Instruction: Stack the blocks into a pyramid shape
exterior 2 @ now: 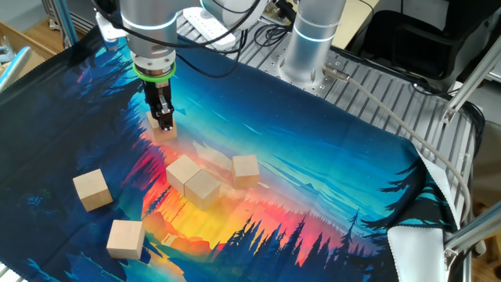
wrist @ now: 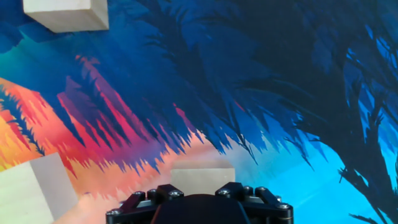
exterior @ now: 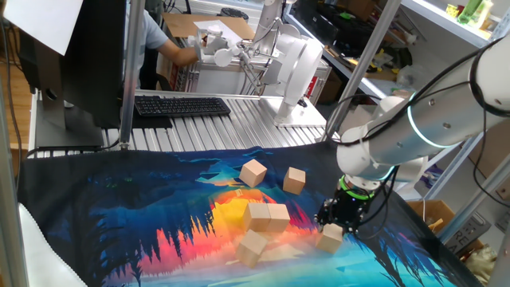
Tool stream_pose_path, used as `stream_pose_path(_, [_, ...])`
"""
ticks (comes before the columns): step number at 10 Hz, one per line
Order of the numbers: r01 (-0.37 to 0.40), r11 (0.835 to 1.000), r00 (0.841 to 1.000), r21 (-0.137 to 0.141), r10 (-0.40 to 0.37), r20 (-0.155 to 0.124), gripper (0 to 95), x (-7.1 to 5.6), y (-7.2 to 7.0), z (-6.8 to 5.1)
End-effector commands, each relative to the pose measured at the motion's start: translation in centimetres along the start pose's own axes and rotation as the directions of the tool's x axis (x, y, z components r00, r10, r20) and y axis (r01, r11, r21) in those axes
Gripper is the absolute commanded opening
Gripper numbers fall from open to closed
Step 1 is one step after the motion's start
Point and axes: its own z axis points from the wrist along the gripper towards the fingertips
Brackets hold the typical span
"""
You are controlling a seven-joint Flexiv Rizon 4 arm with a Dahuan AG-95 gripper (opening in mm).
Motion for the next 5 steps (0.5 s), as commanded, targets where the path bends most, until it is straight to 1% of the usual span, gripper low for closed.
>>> stream_pose_path(1, [-0.037,0.999,0.999,0.003,0.037,0.005,0.0,0.0,0.0,-0.1])
stream_pose_path(3, [-0.063,0.998,0.998,0.002,0.063,0.004,0.0,-0.1,0.0,-0.4])
stream_pose_path(5, [-0.133,0.991,0.991,-0.002,0.133,0.0,0.0,-0.8,0.5,-1.1])
